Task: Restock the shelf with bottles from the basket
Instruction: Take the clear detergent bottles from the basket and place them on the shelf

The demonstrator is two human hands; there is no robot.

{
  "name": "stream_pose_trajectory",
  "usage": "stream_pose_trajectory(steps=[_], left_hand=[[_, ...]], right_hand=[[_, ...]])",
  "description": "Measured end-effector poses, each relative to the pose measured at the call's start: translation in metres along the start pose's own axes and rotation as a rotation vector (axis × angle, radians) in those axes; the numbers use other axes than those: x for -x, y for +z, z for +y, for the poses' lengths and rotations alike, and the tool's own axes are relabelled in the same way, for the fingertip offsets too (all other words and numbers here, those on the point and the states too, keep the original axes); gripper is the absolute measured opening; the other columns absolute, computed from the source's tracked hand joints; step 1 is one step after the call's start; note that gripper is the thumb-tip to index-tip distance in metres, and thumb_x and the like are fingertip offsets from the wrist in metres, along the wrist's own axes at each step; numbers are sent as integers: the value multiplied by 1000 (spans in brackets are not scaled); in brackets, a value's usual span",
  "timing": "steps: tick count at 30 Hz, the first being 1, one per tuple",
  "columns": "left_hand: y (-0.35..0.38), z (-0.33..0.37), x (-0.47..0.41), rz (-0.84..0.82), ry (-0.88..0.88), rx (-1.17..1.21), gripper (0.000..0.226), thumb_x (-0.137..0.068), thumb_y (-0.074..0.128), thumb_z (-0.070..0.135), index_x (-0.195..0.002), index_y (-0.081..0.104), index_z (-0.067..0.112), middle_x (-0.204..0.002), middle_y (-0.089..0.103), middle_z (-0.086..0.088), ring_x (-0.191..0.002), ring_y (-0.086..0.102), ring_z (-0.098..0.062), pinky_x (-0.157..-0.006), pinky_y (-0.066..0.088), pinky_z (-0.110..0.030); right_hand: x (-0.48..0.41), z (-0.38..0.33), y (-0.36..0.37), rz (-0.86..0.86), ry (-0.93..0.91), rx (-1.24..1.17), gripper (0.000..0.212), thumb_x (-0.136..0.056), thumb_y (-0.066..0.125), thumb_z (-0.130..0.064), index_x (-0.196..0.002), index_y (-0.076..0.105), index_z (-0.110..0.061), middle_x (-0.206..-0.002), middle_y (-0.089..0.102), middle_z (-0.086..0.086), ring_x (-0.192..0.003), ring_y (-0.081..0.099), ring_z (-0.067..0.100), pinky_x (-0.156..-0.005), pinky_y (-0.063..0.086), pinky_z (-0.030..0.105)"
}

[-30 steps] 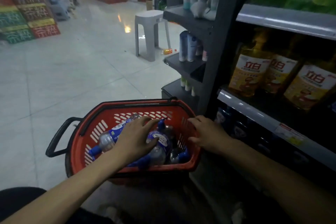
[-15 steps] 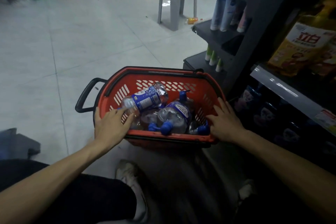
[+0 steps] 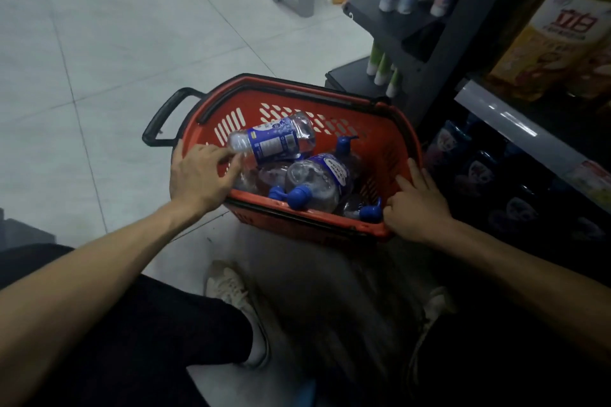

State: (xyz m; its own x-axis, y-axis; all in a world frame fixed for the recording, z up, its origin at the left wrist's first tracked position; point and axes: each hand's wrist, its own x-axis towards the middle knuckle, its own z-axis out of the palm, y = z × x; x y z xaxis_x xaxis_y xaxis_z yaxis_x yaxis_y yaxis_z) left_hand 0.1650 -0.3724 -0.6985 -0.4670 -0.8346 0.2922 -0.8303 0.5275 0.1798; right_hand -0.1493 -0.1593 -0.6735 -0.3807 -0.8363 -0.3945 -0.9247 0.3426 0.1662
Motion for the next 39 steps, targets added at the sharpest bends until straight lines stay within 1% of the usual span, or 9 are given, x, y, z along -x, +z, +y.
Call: stream_pose_trajectory(steps=[5, 8, 12, 16, 18, 24, 28, 34, 39], left_hand=[[7, -6, -37, -98, 138, -21, 67, -98, 25, 69, -117, 75, 27, -110, 74, -1, -113, 63, -25, -118, 29, -52], [11, -11, -56, -136, 196, -82, 72, -97, 24, 73, -121, 74, 27, -112, 73, -3, -111, 60, -26, -104, 42, -47], [8, -4, -54, -63, 50, -103, 56, -96, 41, 58, -123, 73, 21, -111, 71, -8, -110, 60, -30, -101, 45, -46], [16, 28, -21, -32, -212, 67, 47, -96, 53, 54, -130, 67, 25, -125, 64, -6, -129, 52, -26, -124, 15, -53], [26, 50, -3, -24, -286, 141, 47, -95, 55, 56, -130, 66, 26, -129, 64, -5, -135, 49, -25, -126, 3, -56], [37, 76, 5, 166, -359, 298, 45, -91, 52, 57, -116, 73, 27, -121, 70, 2, -127, 55, -20, -125, 4, -57], [40, 72, -11, 215, -314, 321, 43, -96, 51, 60, -117, 71, 29, -119, 71, 3, -124, 56, -20, -125, 10, -56], [42, 38, -72, 91, -154, 375, 48, -94, 50, 63, -124, 69, 32, -116, 72, 7, -122, 58, -18, -122, 15, -51], [37, 29, -87, -116, -113, 114, 50, -96, 52, 57, -136, 63, 29, -126, 70, -9, -129, 56, -29, -126, 14, -56]], right_hand=[[27, -13, 10, -41, 62, 20, 63, -91, 25, -47, -135, 64, -23, -160, 31, 18, -154, -11, 39, -124, -6, 52], [37, -17, 12, -51, 60, -40, 59, -92, 26, -48, -131, 67, -28, -158, 37, 14, -155, -6, 36, -124, -10, 52], [40, -10, 13, 60, -14, -127, 59, -88, 28, -57, -122, 70, -33, -148, 52, 5, -155, 4, 32, -125, -8, 49], [22, 8, 11, 141, -168, -71, 77, -84, 12, -71, -123, 69, -37, -144, 56, -6, -153, 16, 25, -125, -3, 50], [15, 14, 8, 141, -202, -45, 87, -79, 2, -73, -125, 68, -40, -145, 55, -9, -151, 23, 21, -125, -1, 51], [20, 10, 7, 22, -195, -23, 69, -96, 10, -67, -126, 67, -41, -152, 49, -5, -145, 35, 17, -124, 2, 50], [18, 2, 12, -7, -152, -38, 75, -96, 8, -68, -121, 72, -38, -146, 56, -4, -140, 41, 19, -123, 4, 49], [14, -43, 10, -24, -80, -91, 73, -95, 10, -69, -118, 71, -37, -132, 63, -3, -129, 51, 22, -118, 4, 58], [17, -66, 3, 1, -58, -180, 59, -94, 25, -70, -120, 65, -35, -125, 61, -2, -124, 52, 21, -113, 11, 57]])
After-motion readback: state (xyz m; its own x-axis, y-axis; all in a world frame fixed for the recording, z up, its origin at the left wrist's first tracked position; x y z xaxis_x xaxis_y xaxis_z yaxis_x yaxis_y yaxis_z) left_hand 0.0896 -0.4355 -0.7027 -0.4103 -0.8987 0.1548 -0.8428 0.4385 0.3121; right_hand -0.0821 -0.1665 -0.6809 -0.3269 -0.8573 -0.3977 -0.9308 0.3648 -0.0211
